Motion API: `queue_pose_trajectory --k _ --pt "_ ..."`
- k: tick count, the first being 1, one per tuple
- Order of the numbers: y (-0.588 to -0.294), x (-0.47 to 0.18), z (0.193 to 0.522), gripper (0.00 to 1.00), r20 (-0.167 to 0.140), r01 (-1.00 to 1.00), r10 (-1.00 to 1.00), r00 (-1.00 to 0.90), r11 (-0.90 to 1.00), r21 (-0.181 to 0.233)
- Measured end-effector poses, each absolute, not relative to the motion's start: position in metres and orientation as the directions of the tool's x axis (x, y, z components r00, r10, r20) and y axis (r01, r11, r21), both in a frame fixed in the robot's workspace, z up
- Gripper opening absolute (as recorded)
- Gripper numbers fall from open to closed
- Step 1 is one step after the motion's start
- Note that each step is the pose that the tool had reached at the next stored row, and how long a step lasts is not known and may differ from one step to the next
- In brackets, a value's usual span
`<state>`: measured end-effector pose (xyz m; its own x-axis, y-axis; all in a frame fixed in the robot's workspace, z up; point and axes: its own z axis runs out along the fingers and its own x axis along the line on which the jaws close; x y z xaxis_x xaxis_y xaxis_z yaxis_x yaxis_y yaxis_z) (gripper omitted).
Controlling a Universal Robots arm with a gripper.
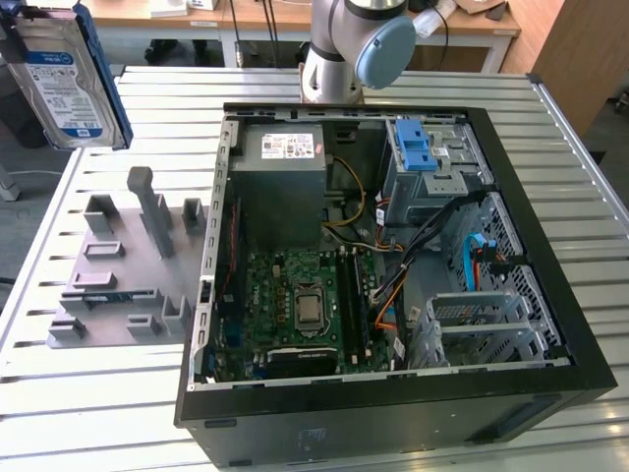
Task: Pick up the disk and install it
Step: 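Pick up the disk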
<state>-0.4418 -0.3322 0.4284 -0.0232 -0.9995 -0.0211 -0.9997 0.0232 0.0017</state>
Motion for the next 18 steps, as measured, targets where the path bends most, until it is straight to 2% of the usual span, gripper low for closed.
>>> queue_pose_trajectory --k 18 --pt "-0.332 -0.442 0.446 0.36 -0.021 -1.0 -1.0 -0.023 0.023 0.002"
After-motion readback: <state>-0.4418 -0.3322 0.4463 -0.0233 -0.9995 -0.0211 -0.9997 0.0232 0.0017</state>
